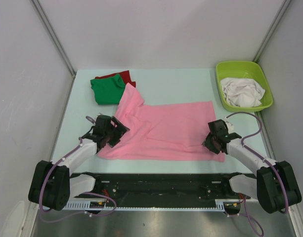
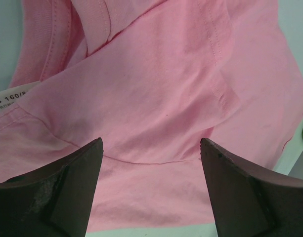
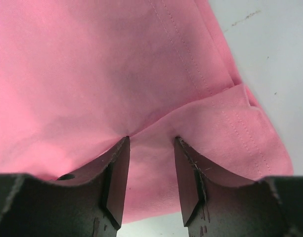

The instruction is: Fold and stack the t-shirts

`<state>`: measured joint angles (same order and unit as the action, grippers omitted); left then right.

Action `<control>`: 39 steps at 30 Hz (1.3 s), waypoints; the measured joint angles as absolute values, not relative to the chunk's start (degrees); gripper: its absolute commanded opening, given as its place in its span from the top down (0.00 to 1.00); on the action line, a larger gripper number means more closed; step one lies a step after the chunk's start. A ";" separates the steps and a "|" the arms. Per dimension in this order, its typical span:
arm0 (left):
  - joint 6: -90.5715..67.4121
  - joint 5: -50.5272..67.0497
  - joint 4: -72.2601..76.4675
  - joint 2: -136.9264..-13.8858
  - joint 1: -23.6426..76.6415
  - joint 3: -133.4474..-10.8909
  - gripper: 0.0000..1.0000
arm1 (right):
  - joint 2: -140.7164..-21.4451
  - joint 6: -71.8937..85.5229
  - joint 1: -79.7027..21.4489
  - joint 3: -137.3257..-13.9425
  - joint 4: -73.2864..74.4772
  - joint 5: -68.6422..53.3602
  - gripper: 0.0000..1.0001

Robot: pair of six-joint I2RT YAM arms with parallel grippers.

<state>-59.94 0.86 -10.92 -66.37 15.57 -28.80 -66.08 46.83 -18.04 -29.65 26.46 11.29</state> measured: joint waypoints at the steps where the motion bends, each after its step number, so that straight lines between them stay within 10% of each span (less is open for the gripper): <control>1: -59.94 0.89 -10.72 -66.37 15.51 -28.73 0.16 | -66.13 46.85 -18.04 -29.65 26.33 11.31 0.56; 14: -59.88 2.35 -8.58 -66.39 13.56 -26.00 0.16 | -69.47 46.76 -16.69 -30.52 24.03 11.97 0.99; 36: -59.27 4.73 -6.37 -67.31 11.84 -25.08 0.16 | -63.18 45.45 -9.72 -30.85 24.60 11.07 1.00; 39: -59.00 4.75 -6.37 -67.31 11.86 -25.08 0.16 | -63.59 45.21 -9.02 -30.89 24.43 10.66 0.74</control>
<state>-59.00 4.75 -6.37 -67.31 11.86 -25.08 -63.59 45.21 -9.02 -30.89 24.43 10.66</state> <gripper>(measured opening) 0.840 0.016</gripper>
